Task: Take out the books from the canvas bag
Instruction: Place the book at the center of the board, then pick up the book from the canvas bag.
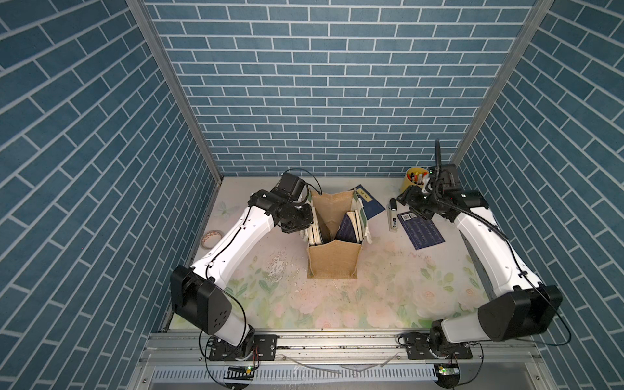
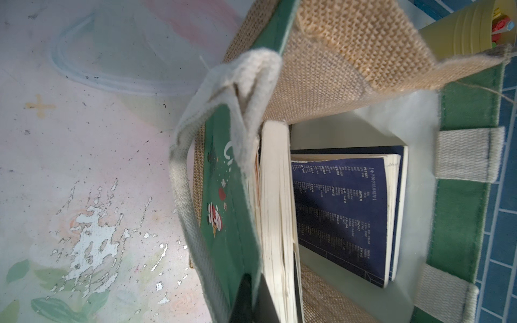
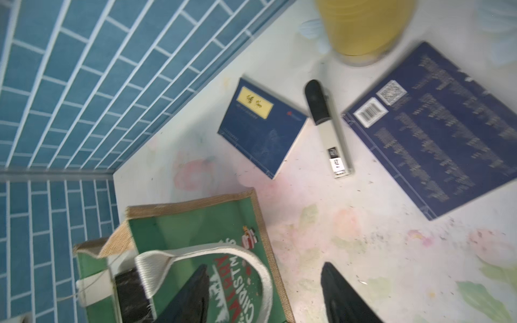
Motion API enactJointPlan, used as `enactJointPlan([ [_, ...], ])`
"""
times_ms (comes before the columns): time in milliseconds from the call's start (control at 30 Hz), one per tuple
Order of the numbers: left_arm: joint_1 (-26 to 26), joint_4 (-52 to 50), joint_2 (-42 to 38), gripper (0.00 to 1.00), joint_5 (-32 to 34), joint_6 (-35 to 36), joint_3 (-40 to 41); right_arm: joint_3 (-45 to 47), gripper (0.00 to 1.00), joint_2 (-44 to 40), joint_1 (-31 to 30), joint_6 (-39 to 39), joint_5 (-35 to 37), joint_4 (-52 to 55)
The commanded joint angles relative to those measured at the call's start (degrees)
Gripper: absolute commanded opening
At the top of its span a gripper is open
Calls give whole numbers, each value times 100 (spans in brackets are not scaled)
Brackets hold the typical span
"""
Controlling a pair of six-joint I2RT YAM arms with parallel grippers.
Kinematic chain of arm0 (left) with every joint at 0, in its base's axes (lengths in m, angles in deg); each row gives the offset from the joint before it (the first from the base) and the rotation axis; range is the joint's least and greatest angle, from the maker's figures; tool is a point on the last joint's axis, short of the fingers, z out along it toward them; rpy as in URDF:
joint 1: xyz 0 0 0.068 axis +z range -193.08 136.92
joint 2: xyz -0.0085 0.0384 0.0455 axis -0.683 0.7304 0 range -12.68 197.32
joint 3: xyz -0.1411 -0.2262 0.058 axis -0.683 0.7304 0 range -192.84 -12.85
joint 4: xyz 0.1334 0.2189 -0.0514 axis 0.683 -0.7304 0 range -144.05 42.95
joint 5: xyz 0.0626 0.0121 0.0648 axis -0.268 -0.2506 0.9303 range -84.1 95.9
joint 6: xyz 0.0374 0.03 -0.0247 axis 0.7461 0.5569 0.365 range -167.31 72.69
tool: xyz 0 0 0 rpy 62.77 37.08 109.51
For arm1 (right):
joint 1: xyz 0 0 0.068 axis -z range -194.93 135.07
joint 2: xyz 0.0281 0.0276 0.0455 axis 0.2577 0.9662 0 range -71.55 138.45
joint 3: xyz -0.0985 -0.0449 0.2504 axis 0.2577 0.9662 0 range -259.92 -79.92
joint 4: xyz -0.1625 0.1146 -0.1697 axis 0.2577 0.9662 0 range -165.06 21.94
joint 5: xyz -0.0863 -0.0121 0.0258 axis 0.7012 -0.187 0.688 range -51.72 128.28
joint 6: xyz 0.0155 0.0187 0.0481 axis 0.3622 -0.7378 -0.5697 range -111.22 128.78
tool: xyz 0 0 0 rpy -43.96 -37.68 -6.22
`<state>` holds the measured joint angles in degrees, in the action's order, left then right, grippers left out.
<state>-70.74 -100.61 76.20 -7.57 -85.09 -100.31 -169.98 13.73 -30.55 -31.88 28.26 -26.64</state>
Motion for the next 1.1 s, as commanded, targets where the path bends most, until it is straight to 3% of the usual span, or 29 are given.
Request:
enactJointPlan([
  [0, -10, 153, 209, 5, 38, -10, 119, -1015, 63, 486, -574, 807, 215, 1404],
  [267, -11, 157, 148, 4, 12, -12, 285, -3338, 62, 1802, -1749, 1511, 626, 2997],
  [433, -5, 197, 136, 5, 3, -28, 322, -4108, 62, 2402, -2249, 1653, 815, 3402],
  [667, -3, 214, 144, 5, -12, 8, 345, -4188, 63, 2849, -2694, 1773, 995, 3332],
  [1067, 45, 206, 117, 5, -85, 66, 460, -3829, 60, 3239, -2774, 1677, 1175, 3080],
])
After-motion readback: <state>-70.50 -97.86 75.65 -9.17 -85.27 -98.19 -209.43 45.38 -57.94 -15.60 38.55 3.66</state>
